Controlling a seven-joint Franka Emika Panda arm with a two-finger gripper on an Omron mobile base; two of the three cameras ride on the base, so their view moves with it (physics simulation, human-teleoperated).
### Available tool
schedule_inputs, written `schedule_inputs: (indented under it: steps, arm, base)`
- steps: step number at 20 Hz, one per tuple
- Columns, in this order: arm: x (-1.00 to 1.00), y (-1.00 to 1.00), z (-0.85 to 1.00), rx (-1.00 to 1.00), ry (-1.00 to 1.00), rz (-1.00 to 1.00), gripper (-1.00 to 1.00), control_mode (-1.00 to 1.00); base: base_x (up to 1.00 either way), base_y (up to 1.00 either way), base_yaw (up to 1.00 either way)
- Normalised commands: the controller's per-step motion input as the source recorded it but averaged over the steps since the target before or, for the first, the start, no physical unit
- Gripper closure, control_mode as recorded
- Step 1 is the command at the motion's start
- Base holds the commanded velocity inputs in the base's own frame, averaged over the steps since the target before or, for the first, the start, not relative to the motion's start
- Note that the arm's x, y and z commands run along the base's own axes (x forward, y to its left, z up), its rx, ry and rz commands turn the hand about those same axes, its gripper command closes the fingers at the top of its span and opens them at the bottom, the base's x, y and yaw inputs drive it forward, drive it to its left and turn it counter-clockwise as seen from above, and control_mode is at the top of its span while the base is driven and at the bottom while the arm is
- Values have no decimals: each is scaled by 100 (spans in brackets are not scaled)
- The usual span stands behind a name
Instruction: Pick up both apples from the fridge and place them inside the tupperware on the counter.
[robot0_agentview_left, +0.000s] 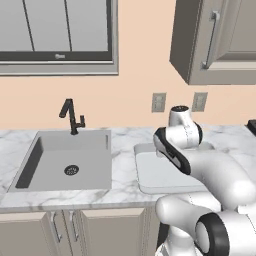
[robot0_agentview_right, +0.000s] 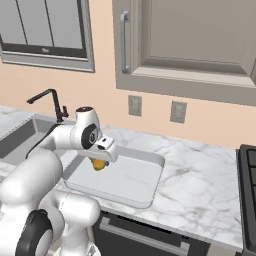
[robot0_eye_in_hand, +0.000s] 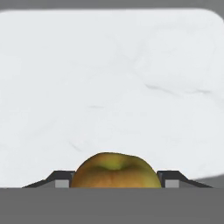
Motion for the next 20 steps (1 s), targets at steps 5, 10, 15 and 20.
schedule_inputs:
  steps: [5,10,15,20]
  arm:
    - [28,-4,-32,0,0,0,100,-100]
    - [25,-5,-33,0,0,0,100,-100]
    - [14,-4,-33,0,0,0,100,-100]
    - [15,0,-29,0,0,0,100,-100]
  base:
    - [0,0,0]
    - [0,0,0]
    - [0,0,0]
    - [0,0,0]
